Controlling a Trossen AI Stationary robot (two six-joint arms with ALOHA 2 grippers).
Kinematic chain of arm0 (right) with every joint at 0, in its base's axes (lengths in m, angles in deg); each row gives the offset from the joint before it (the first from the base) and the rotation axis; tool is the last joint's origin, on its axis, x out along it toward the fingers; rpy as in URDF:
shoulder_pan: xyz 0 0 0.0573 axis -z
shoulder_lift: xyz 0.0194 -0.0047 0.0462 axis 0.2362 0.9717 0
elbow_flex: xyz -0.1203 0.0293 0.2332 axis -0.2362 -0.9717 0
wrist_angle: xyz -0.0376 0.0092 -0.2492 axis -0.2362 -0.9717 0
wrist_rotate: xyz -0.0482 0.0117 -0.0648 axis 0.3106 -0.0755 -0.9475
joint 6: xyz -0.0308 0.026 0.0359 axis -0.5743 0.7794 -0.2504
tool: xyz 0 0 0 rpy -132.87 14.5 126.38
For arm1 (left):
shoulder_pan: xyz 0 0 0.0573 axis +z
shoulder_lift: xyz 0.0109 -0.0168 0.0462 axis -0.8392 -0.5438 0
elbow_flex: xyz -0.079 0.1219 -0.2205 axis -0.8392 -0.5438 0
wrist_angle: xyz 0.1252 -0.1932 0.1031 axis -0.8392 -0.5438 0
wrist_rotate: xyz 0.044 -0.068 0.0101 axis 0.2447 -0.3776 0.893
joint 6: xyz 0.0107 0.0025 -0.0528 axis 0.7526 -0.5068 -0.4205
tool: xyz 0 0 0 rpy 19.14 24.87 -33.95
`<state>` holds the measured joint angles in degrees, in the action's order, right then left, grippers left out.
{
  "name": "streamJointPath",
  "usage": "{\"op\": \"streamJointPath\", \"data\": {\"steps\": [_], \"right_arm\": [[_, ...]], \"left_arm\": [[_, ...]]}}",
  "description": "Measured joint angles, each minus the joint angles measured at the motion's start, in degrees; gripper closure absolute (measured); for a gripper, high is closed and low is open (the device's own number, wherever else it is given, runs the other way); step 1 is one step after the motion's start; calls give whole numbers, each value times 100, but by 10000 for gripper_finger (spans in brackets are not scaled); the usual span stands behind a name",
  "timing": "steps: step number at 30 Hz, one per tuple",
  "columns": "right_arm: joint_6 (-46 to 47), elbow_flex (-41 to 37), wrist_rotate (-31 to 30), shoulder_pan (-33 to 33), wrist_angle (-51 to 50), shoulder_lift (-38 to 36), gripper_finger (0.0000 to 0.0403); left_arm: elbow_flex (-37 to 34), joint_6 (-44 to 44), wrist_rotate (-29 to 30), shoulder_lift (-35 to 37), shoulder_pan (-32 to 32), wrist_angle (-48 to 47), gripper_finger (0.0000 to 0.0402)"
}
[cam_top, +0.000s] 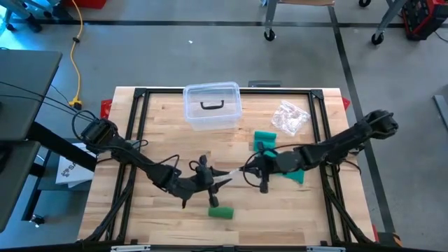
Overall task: Roll bandage
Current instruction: Open the middle left zip bag
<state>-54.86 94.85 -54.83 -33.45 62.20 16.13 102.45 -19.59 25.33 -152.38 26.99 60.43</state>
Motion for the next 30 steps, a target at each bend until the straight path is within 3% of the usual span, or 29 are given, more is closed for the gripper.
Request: {"op": "streamJointPath", "data": {"steps": [3, 7, 11, 30], "right_arm": [[-3, 325, 185, 41, -761, -10, 402], [-56, 457, 321, 23, -852, -8, 402], [-9, 458, 303, 32, -892, -5, 402], [-10, 456, 338, 26, -942, -5, 403]], "left_arm": [[0, 201, -13, 28, -35, 18, 274], [0, 564, 167, 20, -40, 66, 273], [0, 836, 400, 20, -39, 77, 291], [7, 1536, 385, 225, -52, 95, 359]]}}
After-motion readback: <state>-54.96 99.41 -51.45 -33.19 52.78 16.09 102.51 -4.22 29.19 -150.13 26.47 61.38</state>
